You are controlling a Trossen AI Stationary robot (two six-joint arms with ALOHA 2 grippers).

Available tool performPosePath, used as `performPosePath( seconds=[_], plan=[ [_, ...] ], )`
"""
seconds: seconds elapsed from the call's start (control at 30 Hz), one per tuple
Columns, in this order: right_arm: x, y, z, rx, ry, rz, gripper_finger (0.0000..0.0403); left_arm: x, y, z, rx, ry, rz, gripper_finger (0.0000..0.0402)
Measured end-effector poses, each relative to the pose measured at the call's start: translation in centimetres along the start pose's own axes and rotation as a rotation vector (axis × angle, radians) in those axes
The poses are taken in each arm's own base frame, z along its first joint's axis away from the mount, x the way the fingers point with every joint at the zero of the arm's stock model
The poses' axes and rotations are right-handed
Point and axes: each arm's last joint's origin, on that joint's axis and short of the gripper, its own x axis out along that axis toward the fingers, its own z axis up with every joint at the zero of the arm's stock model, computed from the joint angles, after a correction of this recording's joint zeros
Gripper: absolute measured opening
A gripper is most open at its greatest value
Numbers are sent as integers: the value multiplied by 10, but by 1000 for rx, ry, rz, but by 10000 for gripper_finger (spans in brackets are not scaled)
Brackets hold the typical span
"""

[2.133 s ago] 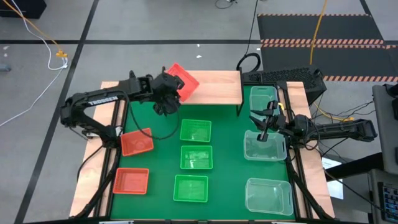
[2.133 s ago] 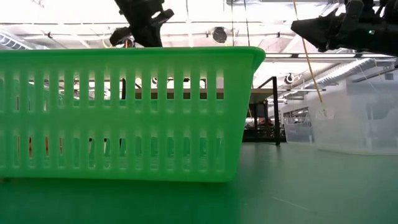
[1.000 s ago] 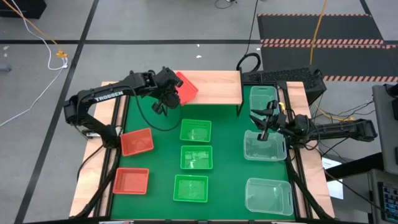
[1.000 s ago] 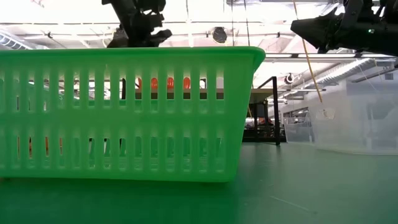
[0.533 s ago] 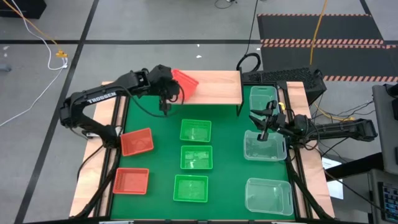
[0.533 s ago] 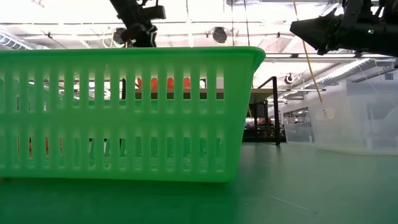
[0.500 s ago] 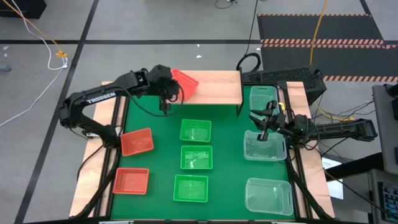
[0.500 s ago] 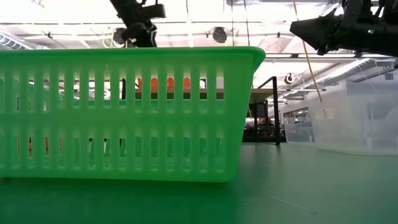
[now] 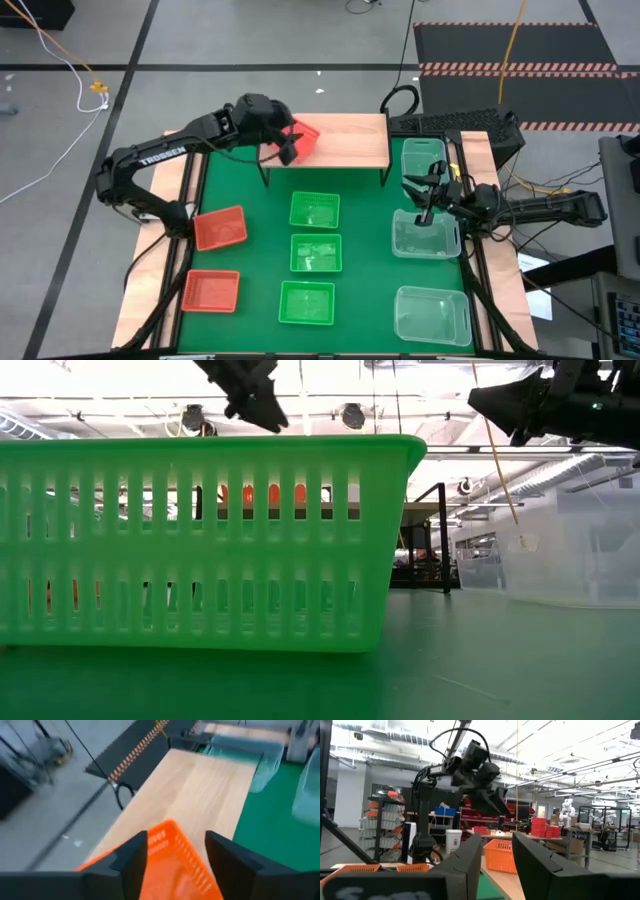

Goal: Stack baskets on shelf by color
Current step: Put the top orange bin on the shelf

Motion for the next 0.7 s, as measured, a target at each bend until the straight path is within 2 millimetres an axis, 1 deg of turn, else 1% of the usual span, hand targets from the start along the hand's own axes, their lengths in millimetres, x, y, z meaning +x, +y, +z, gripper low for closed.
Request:
performPosePath(
  seconds=[0.1,0.17,0.23,0.33,0.43,0.53,0.63,0.7],
  plan=[
    [0,-1,1,1,-12,-19,107,20,-3,-5,-116,42,-9,242],
    [0,-2,3,-2,-22,-55,107,34,-6,-8,-161,53,-10,260],
    [0,-3,4,0,-32,-90,107,46,-8,-13,-163,90,-11,271],
    [0,-4,4,1,-29,-111,107,61,-11,-20,-151,137,-2,276],
    [0,-4,4,-9,-25,-110,107,67,-11,-26,-123,182,24,270],
    [0,-3,3,-25,-20,-110,107,69,-10,-33,-75,252,56,254],
    [1,-3,2,-29,-12,-109,107,68,-10,-37,-20,296,63,229],
    [1,-3,1,-33,2,-107,107,67,-10,-38,14,312,57,203]
  ],
)
